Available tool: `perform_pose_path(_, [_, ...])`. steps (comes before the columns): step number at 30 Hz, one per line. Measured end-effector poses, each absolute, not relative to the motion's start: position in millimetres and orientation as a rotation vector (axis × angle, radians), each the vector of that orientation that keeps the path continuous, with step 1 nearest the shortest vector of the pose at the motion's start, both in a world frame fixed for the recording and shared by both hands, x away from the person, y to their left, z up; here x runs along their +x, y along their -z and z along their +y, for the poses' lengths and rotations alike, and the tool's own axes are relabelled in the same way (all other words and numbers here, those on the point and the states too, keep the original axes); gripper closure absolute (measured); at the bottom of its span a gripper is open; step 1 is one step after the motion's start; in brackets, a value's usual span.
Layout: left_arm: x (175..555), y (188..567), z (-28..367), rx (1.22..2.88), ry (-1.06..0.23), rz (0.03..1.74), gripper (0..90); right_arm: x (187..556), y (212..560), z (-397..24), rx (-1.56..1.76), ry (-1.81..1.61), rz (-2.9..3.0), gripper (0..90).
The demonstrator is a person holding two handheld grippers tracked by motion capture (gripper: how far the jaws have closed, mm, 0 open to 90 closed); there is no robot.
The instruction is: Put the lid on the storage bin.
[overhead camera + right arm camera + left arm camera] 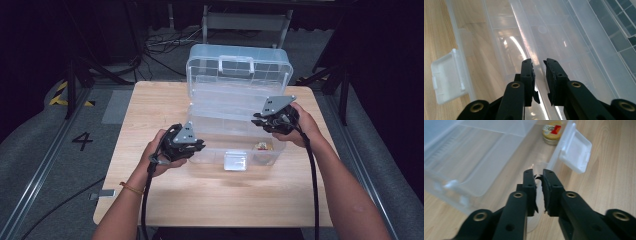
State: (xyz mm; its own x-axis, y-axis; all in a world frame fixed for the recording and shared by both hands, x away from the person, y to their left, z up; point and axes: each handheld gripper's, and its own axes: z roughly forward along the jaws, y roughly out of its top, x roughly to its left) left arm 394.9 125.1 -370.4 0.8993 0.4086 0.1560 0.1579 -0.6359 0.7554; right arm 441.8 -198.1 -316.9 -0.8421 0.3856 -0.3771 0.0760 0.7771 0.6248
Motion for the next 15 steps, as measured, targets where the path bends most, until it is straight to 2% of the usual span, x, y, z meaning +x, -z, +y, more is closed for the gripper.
perform_pose_path(5, [400.5,365.4,144.8,2.214,-0.437,0.478,89.3,440.7,318.1,-198.9,0.352,-0.852,2.465,76.6])
perform_pose_path(11, [417.6,359.5,164.5,2.162,-0.493,0.582,90.0,438.0,320.1,-199.2,0.353,-0.856,2.459,76.5])
perform_pose_path(15, [437.1,354.5,174.9,2.077,-0.465,0.649,90.0,436.9,321.0,-199.1,0.358,-0.860,2.452,76.1])
